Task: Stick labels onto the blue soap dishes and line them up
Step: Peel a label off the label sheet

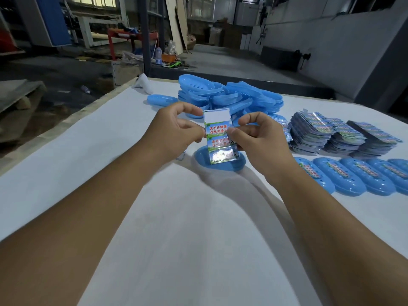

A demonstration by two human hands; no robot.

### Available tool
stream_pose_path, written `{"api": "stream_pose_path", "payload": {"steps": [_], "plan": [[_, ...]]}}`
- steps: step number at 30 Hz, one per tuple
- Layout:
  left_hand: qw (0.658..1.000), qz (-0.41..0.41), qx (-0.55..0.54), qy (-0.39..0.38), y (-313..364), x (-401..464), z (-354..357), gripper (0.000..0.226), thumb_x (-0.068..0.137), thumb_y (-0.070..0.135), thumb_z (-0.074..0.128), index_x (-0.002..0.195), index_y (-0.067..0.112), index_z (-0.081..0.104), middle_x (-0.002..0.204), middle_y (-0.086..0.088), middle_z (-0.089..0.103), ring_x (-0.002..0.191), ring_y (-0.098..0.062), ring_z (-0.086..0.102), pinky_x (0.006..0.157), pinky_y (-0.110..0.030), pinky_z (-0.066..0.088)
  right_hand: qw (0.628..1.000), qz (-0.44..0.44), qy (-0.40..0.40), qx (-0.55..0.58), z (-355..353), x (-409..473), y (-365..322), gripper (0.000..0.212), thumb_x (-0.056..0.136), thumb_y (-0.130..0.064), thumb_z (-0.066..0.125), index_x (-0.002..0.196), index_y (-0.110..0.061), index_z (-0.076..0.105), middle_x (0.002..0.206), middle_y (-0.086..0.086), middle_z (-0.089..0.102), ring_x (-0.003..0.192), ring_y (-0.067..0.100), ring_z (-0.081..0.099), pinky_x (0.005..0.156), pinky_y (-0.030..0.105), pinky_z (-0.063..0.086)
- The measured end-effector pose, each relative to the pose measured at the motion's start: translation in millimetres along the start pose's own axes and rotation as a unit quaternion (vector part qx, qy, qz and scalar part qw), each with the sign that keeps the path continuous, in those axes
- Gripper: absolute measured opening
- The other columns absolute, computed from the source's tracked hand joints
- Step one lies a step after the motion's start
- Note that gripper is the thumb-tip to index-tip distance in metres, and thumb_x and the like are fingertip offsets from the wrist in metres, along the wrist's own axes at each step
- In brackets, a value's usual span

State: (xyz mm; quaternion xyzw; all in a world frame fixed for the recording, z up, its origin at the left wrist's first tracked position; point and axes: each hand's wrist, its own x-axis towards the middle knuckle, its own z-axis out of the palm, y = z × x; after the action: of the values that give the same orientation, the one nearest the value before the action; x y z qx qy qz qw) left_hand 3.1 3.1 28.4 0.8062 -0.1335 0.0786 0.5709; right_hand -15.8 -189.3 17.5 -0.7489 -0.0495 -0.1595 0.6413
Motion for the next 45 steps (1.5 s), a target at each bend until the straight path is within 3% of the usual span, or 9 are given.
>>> {"api": "stream_pose_path", "payload": {"steps": [3,8,12,18,23,26,31,36,45], "plan": [[1.000,0.001,0.004,-0.002,0.3,0.6,-0.4,0.028,0.087,0.017,0.073,0.102,0.035,0.057,0.074,0.016,0.075,0.074,0.004,0.069,0.059,-0.017,0.047,1.000,0.004,0.001,-0.011,1.3,1.1,1.6,0.021,0.092,-0.011,0.075,0.090,-0.019,0.055,0.081,0.010,0.078,0.087,0.028,0.076,0.067,0.031,0.059],[1.000,0.003,0.000,0.000,2.1,0.1,-1.8,0.028,0.086,0.020,0.075,0.103,0.034,0.057,0.075,0.016,0.075,0.076,0.002,0.069,0.060,-0.018,0.046,1.000,0.005,0.006,-0.020,1.9,1.8,2.5,0.020,0.092,-0.012,0.075,0.091,-0.018,0.056,0.080,0.007,0.078,0.080,0.019,0.077,0.060,0.020,0.056],[1.000,0.002,0.005,-0.005,2.3,0.0,-1.0,0.028,0.087,0.020,0.074,0.100,0.036,0.055,0.077,0.016,0.075,0.078,0.001,0.070,0.063,-0.020,0.048,1.000,0.013,0.016,-0.023,2.2,2.9,3.4,0.018,0.092,-0.013,0.075,0.091,-0.018,0.058,0.083,0.008,0.078,0.081,0.017,0.077,0.065,0.026,0.061],[1.000,0.008,0.004,-0.009,0.2,0.4,-1.1,0.029,0.087,0.018,0.075,0.097,0.034,0.053,0.076,0.015,0.076,0.081,0.005,0.069,0.060,-0.015,0.050,0.999,0.012,0.009,-0.031,2.4,5.0,6.8,0.016,0.092,-0.015,0.076,0.088,-0.017,0.061,0.077,0.002,0.078,0.074,0.010,0.075,0.058,0.018,0.054],[1.000,0.019,0.004,-0.019,-1.8,0.3,-0.8,0.030,0.087,0.022,0.077,0.097,0.034,0.052,0.078,0.016,0.076,0.081,0.002,0.071,0.064,-0.022,0.054,0.985,-0.042,0.025,-0.163,1.6,5.1,12.6,0.010,0.088,-0.024,0.079,0.085,-0.023,0.070,0.086,-0.005,0.074,0.066,0.006,0.066,0.057,0.021,0.051],[0.999,0.030,0.000,-0.031,-2.3,-0.1,-0.4,0.031,0.086,0.021,0.078,0.095,0.032,0.050,0.079,0.015,0.076,0.075,0.000,0.071,0.061,-0.018,0.052,0.977,-0.080,0.009,-0.197,2.8,2.3,12.1,0.011,0.087,-0.030,0.079,0.077,-0.027,0.073,0.071,-0.012,0.070,0.052,0.001,0.053,0.050,0.016,0.040],[0.998,0.043,-0.017,-0.043,-3.1,-1.8,1.8,0.032,0.087,0.015,0.077,0.092,0.028,0.049,0.080,0.010,0.077,0.069,-0.002,0.069,0.059,-0.010,0.047,0.972,-0.099,-0.005,-0.214,10.3,-4.1,8.9,0.016,0.088,-0.033,0.074,0.072,-0.030,0.076,0.067,-0.013,0.072,0.062,0.011,0.067,0.060,0.031,0.056],[0.998,0.057,-0.011,-0.037,-1.9,-3.5,3.4,0.031,0.086,0.011,0.078,0.091,0.027,0.051,0.080,0.005,0.077,0.066,-0.004,0.070,0.052,-0.009,0.045,0.970,-0.099,-0.006,-0.222,11.2,-6.3,5.6,0.023,0.087,-0.033,0.072,0.064,-0.032,0.073,0.060,-0.015,0.070,0.052,-0.003,0.057,0.053,0.019,0.043],[0.991,0.110,0.070,-0.023,-4.6,-3.0,8.0,0.029,0.085,0.015,0.078,0.087,0.029,0.053,0.078,0.015,0.075,0.070,-0.004,0.070,0.064,-0.012,0.052,0.951,-0.119,0.008,-0.286,14.6,-7.7,4.2,0.023,0.079,-0.038,0.065,0.066,-0.023,0.075,0.056,-0.013,0.066,0.049,0.004,0.053,0.052,0.025,0.045]]}}
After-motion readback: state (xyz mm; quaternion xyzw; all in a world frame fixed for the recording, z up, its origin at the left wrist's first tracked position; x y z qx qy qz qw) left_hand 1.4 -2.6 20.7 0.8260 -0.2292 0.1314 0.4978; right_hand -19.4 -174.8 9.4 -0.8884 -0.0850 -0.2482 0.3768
